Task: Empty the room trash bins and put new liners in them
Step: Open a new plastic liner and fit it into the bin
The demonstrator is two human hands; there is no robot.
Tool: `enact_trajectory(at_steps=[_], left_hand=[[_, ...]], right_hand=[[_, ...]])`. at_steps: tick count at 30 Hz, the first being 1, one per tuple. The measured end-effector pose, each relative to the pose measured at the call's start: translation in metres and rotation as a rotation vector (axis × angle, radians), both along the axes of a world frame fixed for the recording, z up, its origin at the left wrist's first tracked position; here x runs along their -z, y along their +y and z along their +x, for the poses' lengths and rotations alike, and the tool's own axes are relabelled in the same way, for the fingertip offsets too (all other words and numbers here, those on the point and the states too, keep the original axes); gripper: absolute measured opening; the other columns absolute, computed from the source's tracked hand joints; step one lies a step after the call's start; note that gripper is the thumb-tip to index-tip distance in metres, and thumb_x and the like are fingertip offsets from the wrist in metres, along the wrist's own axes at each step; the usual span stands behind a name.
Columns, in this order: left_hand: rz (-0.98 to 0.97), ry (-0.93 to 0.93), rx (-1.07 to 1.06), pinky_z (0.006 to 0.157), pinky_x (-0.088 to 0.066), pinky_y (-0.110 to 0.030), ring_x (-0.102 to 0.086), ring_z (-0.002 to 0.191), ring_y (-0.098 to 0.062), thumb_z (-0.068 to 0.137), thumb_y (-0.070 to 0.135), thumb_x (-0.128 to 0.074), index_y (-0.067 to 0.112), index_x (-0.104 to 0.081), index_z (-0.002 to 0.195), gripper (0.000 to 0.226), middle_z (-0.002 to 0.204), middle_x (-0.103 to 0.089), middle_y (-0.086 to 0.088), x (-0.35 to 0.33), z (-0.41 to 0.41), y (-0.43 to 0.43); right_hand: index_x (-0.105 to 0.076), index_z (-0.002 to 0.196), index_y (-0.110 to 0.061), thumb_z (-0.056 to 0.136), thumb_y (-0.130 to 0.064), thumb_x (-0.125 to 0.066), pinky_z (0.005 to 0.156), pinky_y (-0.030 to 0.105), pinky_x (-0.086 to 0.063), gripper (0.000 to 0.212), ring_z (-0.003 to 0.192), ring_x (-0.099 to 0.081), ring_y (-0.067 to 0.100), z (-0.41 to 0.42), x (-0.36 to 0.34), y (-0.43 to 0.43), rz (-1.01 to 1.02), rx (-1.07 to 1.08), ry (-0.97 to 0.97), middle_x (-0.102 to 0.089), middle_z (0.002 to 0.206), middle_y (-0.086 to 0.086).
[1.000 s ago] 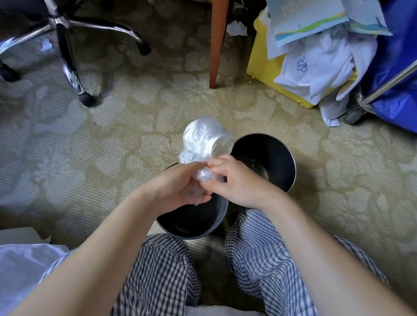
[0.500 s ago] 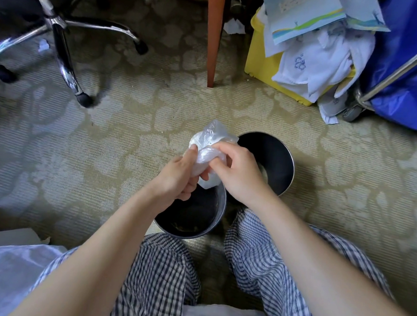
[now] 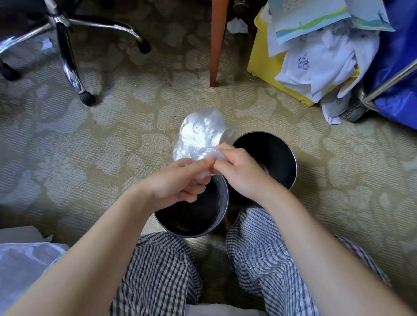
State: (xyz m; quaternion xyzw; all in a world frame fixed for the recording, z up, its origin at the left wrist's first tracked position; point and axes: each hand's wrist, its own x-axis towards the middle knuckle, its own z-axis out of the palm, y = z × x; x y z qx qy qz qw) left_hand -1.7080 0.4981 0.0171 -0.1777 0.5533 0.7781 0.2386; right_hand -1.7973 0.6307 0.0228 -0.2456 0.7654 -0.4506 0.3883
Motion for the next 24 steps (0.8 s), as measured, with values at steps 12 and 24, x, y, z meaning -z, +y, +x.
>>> enact_trajectory(at_steps=[12,24], left_hand=[[-0.230,-0.019,-0.007,0.051,-0.020,-0.025,-0.018,0.048,-0.011,0.100,0.015,-0.035,0.015,-0.038,0.067,0.034,0.054,-0.023,0.004,-0.001,-0.007,0.006],[-0.588,0.226,0.094,0.049,-0.032,-0.019,-0.031,0.044,-0.003,0.101,0.019,-0.038,0.012,-0.042,0.062,0.040,0.044,-0.037,0.013,0.008,-0.004,0.008]], right_hand=[[-0.064,0.085,0.000,0.085,-0.013,-0.065,0.067,0.018,-0.040,0.013,0.071,-0.051,0.015,-0.004,0.007,0.006,-0.097,0.153,0.329,-0.061,0.103,0.000],[-0.059,0.095,-0.014,0.097,-0.044,-0.041,0.058,0.020,-0.039,0.035,0.050,-0.044,0.000,-0.003,0.005,0.009,0.248,-0.106,-0.017,-0.046,0.055,-0.011]])
